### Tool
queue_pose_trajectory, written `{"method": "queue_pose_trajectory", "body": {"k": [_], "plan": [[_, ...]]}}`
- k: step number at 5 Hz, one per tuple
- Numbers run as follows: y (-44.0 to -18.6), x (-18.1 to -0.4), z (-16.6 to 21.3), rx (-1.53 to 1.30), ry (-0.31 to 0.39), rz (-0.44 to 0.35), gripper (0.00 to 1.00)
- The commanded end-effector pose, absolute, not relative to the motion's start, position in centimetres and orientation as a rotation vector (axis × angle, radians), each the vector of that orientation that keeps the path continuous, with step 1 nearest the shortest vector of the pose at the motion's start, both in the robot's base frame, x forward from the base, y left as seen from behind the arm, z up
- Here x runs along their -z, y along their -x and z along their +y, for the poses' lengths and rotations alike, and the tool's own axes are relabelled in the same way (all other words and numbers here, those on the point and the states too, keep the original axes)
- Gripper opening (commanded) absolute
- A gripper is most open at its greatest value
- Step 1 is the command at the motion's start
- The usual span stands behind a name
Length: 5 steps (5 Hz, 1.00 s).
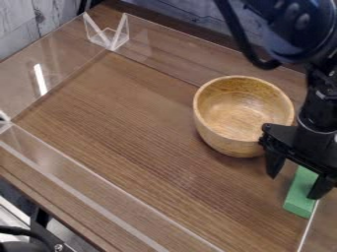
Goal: Put green stick into wooden bowl
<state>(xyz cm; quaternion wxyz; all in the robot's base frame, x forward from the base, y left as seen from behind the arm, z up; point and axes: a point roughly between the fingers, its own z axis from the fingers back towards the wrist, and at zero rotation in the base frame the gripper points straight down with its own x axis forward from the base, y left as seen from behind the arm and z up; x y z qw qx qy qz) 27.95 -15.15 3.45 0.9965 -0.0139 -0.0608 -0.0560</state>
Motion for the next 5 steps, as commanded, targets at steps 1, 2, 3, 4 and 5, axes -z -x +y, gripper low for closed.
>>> {"method": "queue_pose_trajectory", "body": {"k": [1,2,3,4,5], "plan": [[-28.1,-4.24,-15.14,0.112,0.028,-0.161,1.0],[-27.99,-4.17,-15.09,0.114,0.025,-0.173,1.0],[-27.88,-4.13,-15.06,0.115,0.021,-0.182,1.0],[-27.88,-3.98,-15.04,0.115,0.017,-0.191,1.0],[-27.9,-3.9,-15.01,0.114,0.014,-0.199,1.0]]}}
